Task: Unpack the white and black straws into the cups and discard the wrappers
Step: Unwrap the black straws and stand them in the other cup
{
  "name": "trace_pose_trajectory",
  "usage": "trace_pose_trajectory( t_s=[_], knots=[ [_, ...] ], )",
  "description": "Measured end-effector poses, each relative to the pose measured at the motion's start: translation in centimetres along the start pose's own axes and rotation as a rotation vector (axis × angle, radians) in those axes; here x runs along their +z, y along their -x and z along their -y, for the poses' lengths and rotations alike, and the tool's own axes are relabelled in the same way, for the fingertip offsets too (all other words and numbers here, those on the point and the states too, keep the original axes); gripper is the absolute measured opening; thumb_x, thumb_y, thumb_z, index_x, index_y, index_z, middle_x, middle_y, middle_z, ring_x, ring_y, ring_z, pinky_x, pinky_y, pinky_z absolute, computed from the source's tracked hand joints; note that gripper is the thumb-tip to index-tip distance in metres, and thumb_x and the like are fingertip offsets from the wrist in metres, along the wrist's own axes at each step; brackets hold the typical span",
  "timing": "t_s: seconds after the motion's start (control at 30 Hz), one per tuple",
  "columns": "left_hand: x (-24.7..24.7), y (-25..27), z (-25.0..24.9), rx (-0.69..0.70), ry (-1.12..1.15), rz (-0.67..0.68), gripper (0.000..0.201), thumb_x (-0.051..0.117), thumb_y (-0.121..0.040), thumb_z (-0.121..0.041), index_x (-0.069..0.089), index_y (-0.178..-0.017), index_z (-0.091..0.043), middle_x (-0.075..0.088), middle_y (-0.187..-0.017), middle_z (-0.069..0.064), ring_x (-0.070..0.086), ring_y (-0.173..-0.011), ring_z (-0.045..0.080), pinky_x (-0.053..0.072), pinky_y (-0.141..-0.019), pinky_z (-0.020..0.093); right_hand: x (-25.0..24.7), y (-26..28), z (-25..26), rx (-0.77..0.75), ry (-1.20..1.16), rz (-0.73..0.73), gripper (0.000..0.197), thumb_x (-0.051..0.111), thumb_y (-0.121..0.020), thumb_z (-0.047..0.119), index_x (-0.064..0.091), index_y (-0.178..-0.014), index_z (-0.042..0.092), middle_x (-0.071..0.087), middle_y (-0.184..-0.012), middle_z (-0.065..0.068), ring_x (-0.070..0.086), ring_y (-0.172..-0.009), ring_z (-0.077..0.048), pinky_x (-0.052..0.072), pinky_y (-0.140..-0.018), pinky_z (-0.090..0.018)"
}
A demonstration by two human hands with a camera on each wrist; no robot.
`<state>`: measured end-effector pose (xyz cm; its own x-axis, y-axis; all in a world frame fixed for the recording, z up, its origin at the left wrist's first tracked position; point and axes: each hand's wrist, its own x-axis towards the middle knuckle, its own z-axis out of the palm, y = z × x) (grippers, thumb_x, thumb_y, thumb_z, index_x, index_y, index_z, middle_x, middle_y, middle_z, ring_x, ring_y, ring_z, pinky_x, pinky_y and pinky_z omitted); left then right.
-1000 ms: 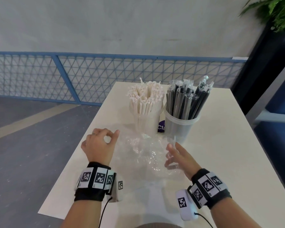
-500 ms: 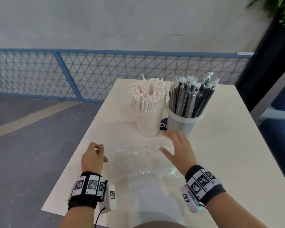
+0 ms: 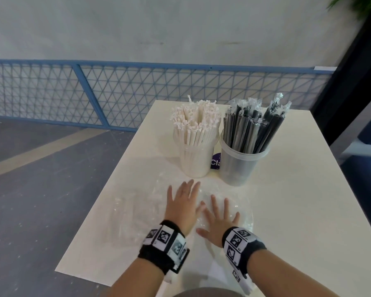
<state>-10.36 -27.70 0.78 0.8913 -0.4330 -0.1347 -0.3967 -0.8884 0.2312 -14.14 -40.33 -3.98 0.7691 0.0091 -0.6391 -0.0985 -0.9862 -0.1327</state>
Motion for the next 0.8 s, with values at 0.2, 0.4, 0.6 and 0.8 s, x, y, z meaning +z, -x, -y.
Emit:
trace_pose_trajectory(
  t_s=[0.2, 0.4, 0.6, 0.8],
  knots=[
    [4.7, -0.5, 0.4, -0.142, -0.024, 0.468, 0.061, 0.011, -0.092, -0.061, -0.011, -0.145, -0.040, -0.028, -0.154, 0.000, -0.023, -0.142, 0.029, -0.008, -0.112, 0.061, 0.1, 0.0, -0.1, -0.006, -0.056, 0.055, 0.092, 0.031, -0.081, 0.074, -0.027, -0.141, 0.035, -0.045, -0.143, 0.002, -0.036, -0.133, -0.040, -0.007, -0.108, -0.067],
    [5.9, -1.4, 2.4, -0.069, -0.049, 0.531, 0.060, 0.015, -0.093, -0.060, -0.020, -0.139, -0.046, -0.040, -0.147, -0.006, -0.032, -0.138, 0.026, -0.008, -0.111, 0.063, -0.1, 0.2, -1.4, -0.039, -0.057, 0.095, 0.066, 0.016, -0.094, 0.058, -0.021, -0.144, 0.036, -0.037, -0.149, 0.007, -0.034, -0.137, -0.029, -0.009, -0.111, -0.061],
    [5.0, -2.9, 4.3, -0.053, -0.054, 0.554, 0.076, 0.034, -0.082, -0.072, -0.018, -0.135, -0.055, -0.046, -0.143, -0.005, -0.036, -0.136, 0.032, -0.007, -0.106, 0.069, 0.1, 0.2, -5.2, -0.033, -0.051, 0.035, 0.067, 0.023, -0.097, 0.052, -0.021, -0.144, 0.033, -0.039, -0.147, 0.009, -0.027, -0.141, -0.017, -0.004, -0.114, -0.055],
    [4.5, -3.3, 4.4, -0.109, -0.006, 0.531, 0.095, 0.051, -0.072, -0.074, -0.014, -0.138, -0.054, -0.041, -0.147, -0.002, -0.035, -0.135, 0.038, -0.005, -0.107, 0.068, 0.5, 0.5, -7.4, 0.049, -0.079, 0.031, 0.091, 0.033, -0.084, 0.071, -0.024, -0.144, 0.032, -0.037, -0.148, 0.013, -0.026, -0.141, -0.007, 0.000, -0.105, -0.071]
  ],
)
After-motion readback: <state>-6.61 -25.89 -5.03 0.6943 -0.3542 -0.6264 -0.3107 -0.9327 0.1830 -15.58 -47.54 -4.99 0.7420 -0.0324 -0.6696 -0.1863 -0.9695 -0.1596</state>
